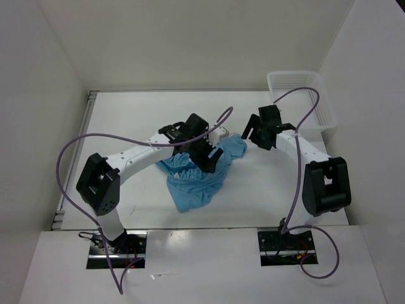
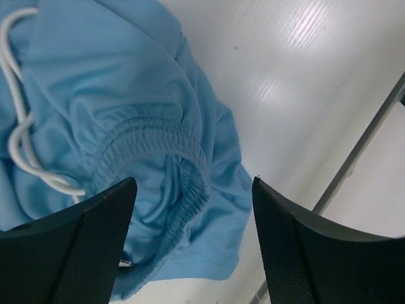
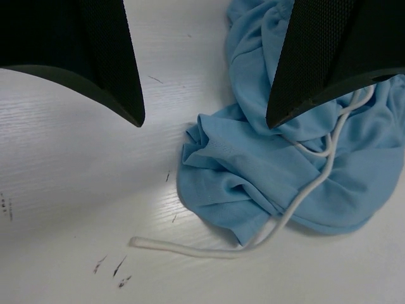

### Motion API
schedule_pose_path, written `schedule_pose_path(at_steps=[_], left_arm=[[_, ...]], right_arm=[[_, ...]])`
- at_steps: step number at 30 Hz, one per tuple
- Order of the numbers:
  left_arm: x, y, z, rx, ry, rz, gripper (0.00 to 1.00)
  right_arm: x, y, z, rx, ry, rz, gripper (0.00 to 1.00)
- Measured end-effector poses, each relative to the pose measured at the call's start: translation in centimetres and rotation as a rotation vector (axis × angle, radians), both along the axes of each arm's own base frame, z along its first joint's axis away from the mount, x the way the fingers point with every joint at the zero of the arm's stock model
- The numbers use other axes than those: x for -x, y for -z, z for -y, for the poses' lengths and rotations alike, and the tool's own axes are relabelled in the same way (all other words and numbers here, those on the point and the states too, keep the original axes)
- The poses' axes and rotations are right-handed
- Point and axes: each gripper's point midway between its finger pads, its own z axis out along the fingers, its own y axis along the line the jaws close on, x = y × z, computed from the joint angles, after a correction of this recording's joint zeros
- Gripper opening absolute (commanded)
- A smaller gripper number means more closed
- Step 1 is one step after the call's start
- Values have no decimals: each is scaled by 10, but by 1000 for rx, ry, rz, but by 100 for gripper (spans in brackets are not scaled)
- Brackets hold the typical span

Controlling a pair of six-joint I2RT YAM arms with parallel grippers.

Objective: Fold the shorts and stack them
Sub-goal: Move the shorts to the center of the board, then flatten the shorts out

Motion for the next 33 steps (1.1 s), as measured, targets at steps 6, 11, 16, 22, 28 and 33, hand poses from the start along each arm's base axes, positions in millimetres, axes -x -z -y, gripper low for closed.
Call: schedule_pose_path(at_steps=[6,11,16,22,28,33], left_arm=[[6,25,7,-44,21,-42,68],[7,49,9,-108,20,-56,61],[3,64,10,-140,12,-52,34],[-16,64,20,-130,-6,-12,0],[-32,54,22,-123,-38,46,0],[-42,36,13,-122,-79,98,0]], right_arm=[[-2,32,-11,-15,-28,-59,81],[-1,49,-25,-40,-70,-85,81],[4,68,-41,-59,-109,-116,66],[-2,70,-44,-55,-100,-97,53],[-8,74,-39,-30,-76,-92,62],[-17,71,-41,-32,-75,-75,62]])
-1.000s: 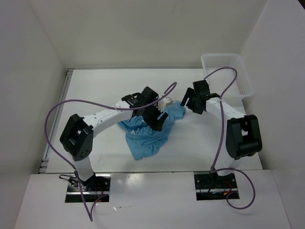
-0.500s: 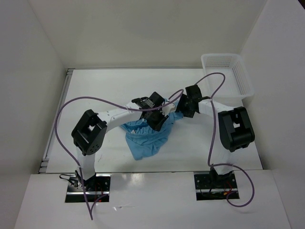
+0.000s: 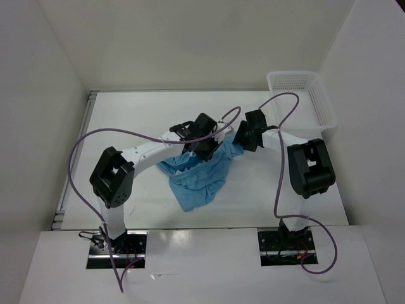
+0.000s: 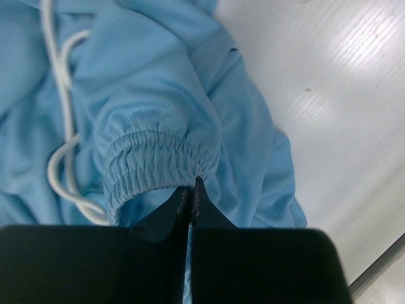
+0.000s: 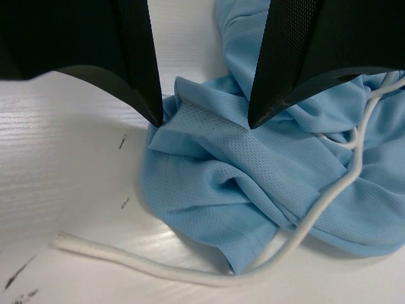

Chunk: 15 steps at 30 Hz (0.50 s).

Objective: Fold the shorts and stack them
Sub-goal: Flatten the shorts out

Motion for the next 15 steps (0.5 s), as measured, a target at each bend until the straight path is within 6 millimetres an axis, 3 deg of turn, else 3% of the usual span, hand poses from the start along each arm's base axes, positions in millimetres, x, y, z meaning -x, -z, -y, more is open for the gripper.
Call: schedule_pose_path(at_steps=[2,4,6,7,8,12,15], left_arm=[[-5,-12,-4,10,-17,29,0],[-7,-24,-9,17,-32,56,0],[-11,-33,-15,19,-51,84,0],[-12,-37,-17,19,-58,95,0],[-12,-39,-19,15,-65,101,0],[-15,-45,-33,-12,-103,128,0],[-24,-59,-54,-31,-164,165,0]], right_arm=[[-6,-4,-2,-4,0,14,62],[-16,-11,-4,-7,1,35,51],[-28,-19,-7,-14,3,65,36],[-33,-22,-8,-15,4,79,9],[-38,-25,-8,-11,5,91,0],[-46,-30,-4,4,30,113,0],[-47,-36,0,26,39,131,0]])
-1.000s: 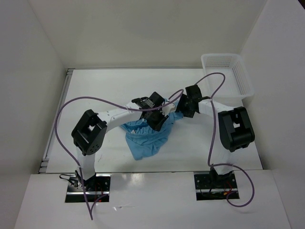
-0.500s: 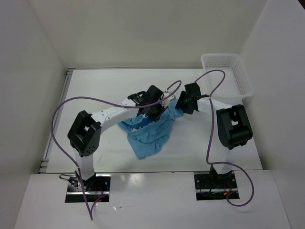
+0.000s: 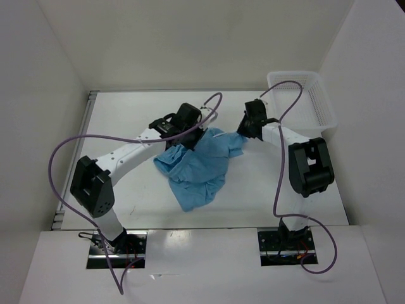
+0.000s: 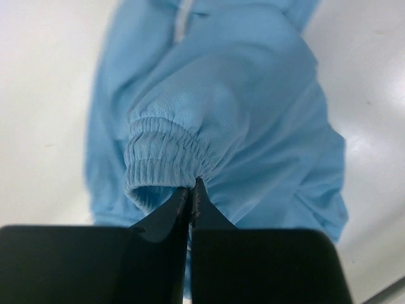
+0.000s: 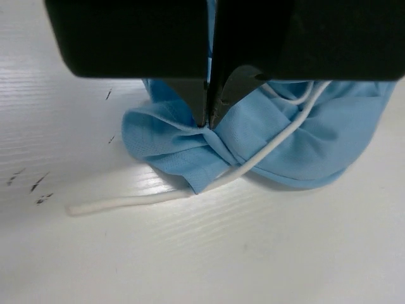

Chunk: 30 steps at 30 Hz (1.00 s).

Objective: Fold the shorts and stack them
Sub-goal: Flatten the shorts out

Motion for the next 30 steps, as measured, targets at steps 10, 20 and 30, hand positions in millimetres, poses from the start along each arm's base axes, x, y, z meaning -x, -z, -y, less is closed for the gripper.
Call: schedule_pose_path(at_steps=[10,20,30], left_arm=[[-28,-141,-97,52,-307,333,0],[52,-300,-182,268,-508,718,0],[142,-374,-263,475,-677,966,0]], right_arm=[[22,-230,31,17,45,513,0],[55,-385,55,74,115,832,0],[71,-411,92,209,252,832,0]])
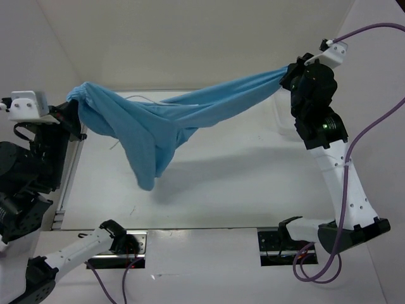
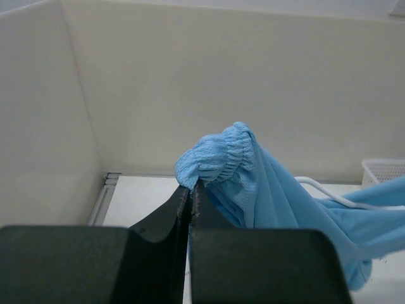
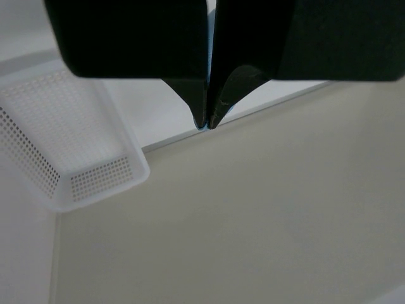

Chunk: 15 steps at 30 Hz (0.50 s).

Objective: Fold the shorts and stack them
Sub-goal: Flatten the shorts out

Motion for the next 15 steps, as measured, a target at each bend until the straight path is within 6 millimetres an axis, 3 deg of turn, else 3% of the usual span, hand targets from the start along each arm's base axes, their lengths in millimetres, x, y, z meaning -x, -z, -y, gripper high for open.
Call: schedule_pose_path(at_steps=[4,9,12,15], left_arm=[[-7,0,0,12,-24,9,0],[-62,31,25,-52,-86,-111,0],[-115,80,51,-141,-92,-241,0],[-178,162,55,-229,-88,-433,0]], right_arm=[[14,-12,8,-6,20,35,0],[5,1,5,-7,17,10,0],[-27,34,-6,-5,-7,-60,0],[-73,100,-18,3,-33,-193,0]])
